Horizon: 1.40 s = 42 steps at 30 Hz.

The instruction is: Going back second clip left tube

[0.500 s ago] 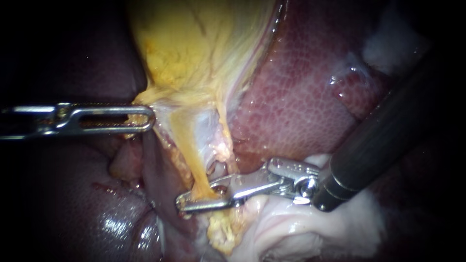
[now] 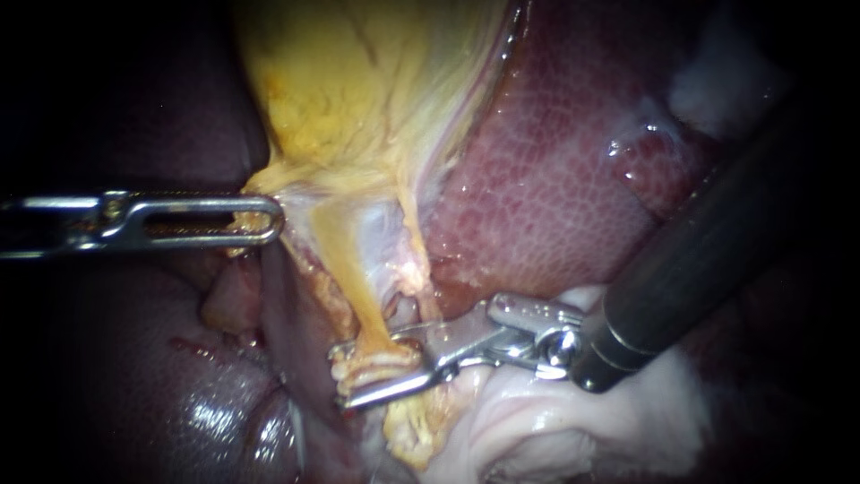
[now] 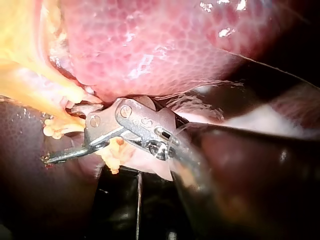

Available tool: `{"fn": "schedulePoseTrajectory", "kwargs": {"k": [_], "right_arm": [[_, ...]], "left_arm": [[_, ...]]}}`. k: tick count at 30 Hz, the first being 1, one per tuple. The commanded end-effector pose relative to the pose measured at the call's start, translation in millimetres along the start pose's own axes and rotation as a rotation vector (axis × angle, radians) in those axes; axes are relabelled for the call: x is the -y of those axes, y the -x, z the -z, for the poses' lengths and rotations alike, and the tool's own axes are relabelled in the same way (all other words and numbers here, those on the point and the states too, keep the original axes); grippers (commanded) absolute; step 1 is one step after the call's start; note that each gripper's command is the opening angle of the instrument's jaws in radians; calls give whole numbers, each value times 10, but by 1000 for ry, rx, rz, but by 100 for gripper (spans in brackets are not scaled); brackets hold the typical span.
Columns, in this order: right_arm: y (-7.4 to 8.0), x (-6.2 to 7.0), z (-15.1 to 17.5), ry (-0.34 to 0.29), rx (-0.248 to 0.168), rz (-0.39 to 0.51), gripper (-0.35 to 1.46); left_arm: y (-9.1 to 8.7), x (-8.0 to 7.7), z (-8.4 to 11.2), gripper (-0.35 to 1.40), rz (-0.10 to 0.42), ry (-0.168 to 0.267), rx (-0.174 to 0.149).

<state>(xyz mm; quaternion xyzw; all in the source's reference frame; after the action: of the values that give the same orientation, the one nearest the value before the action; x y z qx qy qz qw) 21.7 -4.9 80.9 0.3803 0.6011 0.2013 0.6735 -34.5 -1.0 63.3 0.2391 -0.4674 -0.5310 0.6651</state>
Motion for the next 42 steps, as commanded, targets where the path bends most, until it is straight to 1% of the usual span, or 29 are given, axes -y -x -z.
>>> {"fn": "schedulePoseTrajectory", "kwargs": {"k": [1,5,8,12,15,18,22,24,26,27,30,32,34,36,38,42], "right_arm": [[-1,-3,2,8,-3,2,60],[-2,-6,10,17,-6,10,60],[-2,-3,18,14,-5,9,60],[1,7,40,1,-1,14,60],[-3,17,68,-5,0,33,60],[-19,25,98,9,-8,53,60],[-49,38,137,36,-16,83,60],[-67,46,156,51,-19,102,60],[-86,55,173,67,-12,122,60],[-92,59,179,73,-9,123,60],[-110,73,195,89,4,137,60],[-116,80,202,94,10,146,60],[-118,85,207,93,14,147,60],[-117,87,209,92,15,147,60],[-115,87,208,92,16,148,60],[-111,88,206,93,17,151,60]], "left_arm": [[0,0,0,-35,0,2,1],[0,1,1,-35,0,1,0],[0,1,2,-35,0,1,0],[-1,0,5,-35,0,0,0],[-1,0,6,-35,0,0,-1],[-1,-1,6,-35,0,0,-1],[-1,-1,6,-35,-1,0,-1],[-1,-1,6,-35,-1,0,-1],[-1,0,5,-35,-1,0,0],[-1,0,5,-35,-1,0,0],[-2,0,3,-35,-1,1,1],[-4,0,1,-35,-1,3,2],[-8,-1,-6,-35,-4,7,5],[-18,-3,-17,-35,-9,10,9],[-30,-6,-34,-35,-16,2,8],[-46,-12,-65,-35,-19,-10,6]]}}
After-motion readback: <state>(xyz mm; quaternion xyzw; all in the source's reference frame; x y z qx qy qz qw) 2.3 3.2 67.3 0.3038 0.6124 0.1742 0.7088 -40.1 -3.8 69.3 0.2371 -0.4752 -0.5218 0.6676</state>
